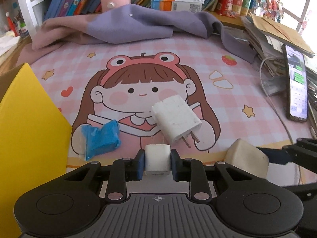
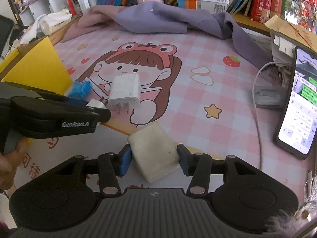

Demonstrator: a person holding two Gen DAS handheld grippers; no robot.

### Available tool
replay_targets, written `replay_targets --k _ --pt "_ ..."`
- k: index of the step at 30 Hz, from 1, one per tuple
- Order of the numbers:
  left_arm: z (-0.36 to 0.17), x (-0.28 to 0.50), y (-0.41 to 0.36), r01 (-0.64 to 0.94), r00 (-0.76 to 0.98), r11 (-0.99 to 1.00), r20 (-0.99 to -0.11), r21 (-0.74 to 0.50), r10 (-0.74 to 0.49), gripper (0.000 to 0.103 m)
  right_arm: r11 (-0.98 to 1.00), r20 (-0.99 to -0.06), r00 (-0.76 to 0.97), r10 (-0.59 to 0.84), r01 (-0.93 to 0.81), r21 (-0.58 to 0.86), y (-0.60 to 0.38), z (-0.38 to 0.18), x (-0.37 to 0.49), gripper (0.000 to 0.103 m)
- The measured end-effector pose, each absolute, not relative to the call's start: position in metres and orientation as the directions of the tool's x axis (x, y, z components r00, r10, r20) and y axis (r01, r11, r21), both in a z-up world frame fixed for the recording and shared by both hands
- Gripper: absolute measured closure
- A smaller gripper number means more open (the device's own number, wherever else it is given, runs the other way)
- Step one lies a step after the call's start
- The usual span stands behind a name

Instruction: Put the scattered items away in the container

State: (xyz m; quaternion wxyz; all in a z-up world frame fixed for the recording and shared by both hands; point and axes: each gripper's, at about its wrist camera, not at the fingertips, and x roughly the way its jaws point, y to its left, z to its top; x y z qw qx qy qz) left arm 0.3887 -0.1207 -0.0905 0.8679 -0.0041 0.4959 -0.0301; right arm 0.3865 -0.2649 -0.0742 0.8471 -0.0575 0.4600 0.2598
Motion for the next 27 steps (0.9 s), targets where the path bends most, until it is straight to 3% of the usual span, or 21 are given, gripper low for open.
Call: replay_targets --k 6,27 --pt "-0.066 0.375 -0.120 0.082 0.560 0.995 -0.824 -0.052 -0.089 0.078 0.862 -0.809 0.438 0.392 -0.483 0.156 -0.266 -0.073 0.386 0.061" --pt "-0.028 0.293 -0.100 0.094 0.591 0.977 -0.779 -0.191 -0.209 0.078 0.859 -0.780 0.463 0.420 -0.481 0.177 -0.258 -0.047 0.337 0.063"
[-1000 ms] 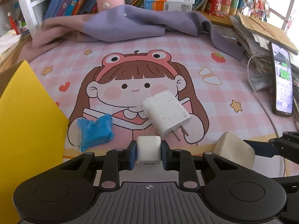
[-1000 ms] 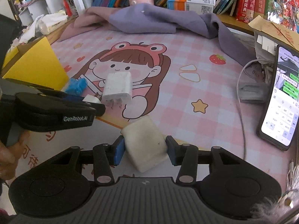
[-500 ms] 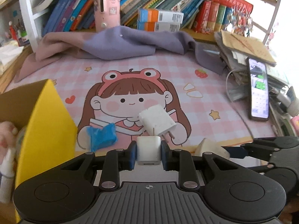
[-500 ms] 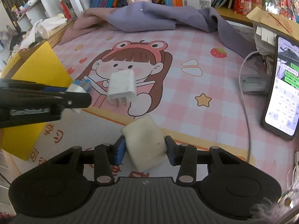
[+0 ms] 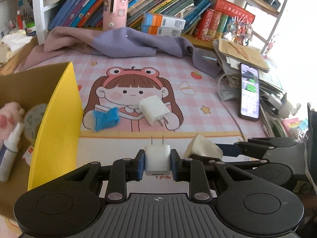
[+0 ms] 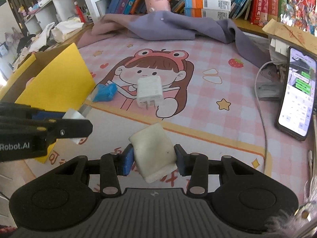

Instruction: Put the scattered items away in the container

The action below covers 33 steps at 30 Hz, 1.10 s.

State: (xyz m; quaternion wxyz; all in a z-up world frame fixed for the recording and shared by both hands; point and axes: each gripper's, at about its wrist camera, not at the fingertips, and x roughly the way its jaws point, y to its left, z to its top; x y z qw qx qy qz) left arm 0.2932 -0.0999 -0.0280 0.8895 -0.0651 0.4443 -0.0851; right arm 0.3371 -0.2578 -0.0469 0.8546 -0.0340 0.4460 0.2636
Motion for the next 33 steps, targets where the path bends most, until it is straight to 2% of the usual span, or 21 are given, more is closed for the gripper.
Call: replay_targets --k 21,27,33 --pt "-0.004 0.188 -0.036 0.269 0.615 0.903 -0.662 -0.335 -0.429 0.078 0.912 -0.752 0.604 0.264 -0.410 -0.009 -0.214 -0.008 0.202 0.065" --pt "-0.007 0.153 -0.004 0.267 0.618 0.899 -0.655 -0.347 -0.436 0.078 0.931 -0.745 0.626 0.228 -0.364 -0.020 -0.195 -0.006 0.160 0.065" --pt "-0.011 0.120 0.034 0.211 0.632 0.915 -0.666 -0.345 -0.396 0.078 0.919 -0.736 0.630 0.248 -0.394 -0.027 -0.165 -0.005 0.121 0.065"
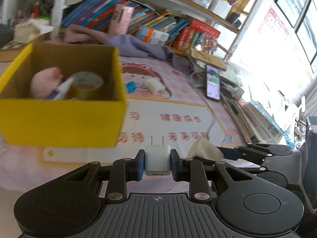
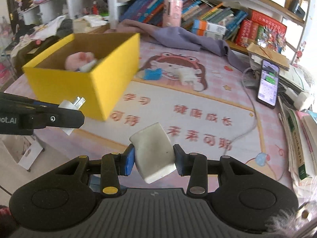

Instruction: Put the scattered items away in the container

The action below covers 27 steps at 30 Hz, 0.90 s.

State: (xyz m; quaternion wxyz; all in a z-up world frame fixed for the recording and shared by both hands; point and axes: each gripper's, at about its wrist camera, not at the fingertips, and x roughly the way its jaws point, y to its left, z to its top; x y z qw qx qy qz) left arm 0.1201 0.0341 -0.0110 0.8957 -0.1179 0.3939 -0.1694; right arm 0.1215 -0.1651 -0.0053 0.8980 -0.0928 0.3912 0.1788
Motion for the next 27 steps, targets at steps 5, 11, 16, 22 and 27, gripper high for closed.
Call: replay_targets --k 5,11,16,22,27 --pt "-0.014 0.095 0.066 0.146 0.654 0.930 -0.672 -0.339 -0.347 0.078 0.903 -0.737 0.619 0.272 -0.429 -0.027 -0.142 -0.004 0.099 0.065" --pt "-0.017 0.066 0.099 0.074 0.678 0.939 -0.674 -0.337 -0.295 0.078 0.859 -0.732 0.600 0.322 -0.511 -0.041 -0.112 -0.001 0.080 0.065" --pt "-0.017 0.050 0.117 0.031 0.697 0.940 -0.667 -0.341 -0.265 0.078 0.801 -0.725 0.576 0.377 -0.595 -0.057 -0.085 0.002 0.067 0.065" --pt "-0.008 0.037 0.132 -0.006 0.734 0.945 -0.643 -0.326 -0.217 0.078 0.712 -0.712 0.538 0.451 -0.698 -0.076 -0.057 0.007 0.052 0.065" --pt "-0.003 0.031 0.142 -0.038 0.755 0.946 -0.630 -0.321 -0.183 0.078 0.664 -0.700 0.520 0.489 -0.742 -0.088 -0.042 0.012 0.048 0.066"
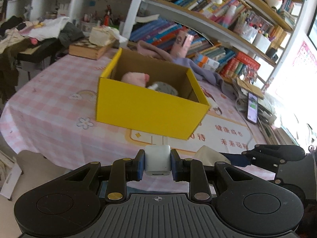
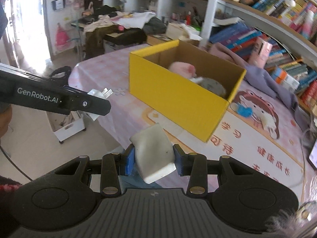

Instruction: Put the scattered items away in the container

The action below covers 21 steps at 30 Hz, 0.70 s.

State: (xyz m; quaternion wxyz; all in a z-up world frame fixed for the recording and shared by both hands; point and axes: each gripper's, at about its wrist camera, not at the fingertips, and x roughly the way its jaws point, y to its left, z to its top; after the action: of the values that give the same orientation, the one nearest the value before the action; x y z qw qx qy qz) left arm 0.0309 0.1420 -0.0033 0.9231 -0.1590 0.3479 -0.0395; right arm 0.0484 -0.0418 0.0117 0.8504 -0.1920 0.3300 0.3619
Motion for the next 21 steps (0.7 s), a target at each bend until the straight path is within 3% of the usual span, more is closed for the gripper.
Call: replay_targets --k 11,21 --pt "-0.002 0.042 0.150 -0.046 0.768 0.942 -0.615 -0.331 -0.179 0.078 0.643 -0.694 0.505 0.513 -0.762 -0.079 -0.029 0.011 0.066 0.066" --pt "0.022 0.092 0.155 -0.020 0.819 0.955 -0.553 -0.297 -0.155 0.078 0.644 -0.582 0.604 0.544 -0.745 -0.172 -0.017 0.041 0.115 0.067"
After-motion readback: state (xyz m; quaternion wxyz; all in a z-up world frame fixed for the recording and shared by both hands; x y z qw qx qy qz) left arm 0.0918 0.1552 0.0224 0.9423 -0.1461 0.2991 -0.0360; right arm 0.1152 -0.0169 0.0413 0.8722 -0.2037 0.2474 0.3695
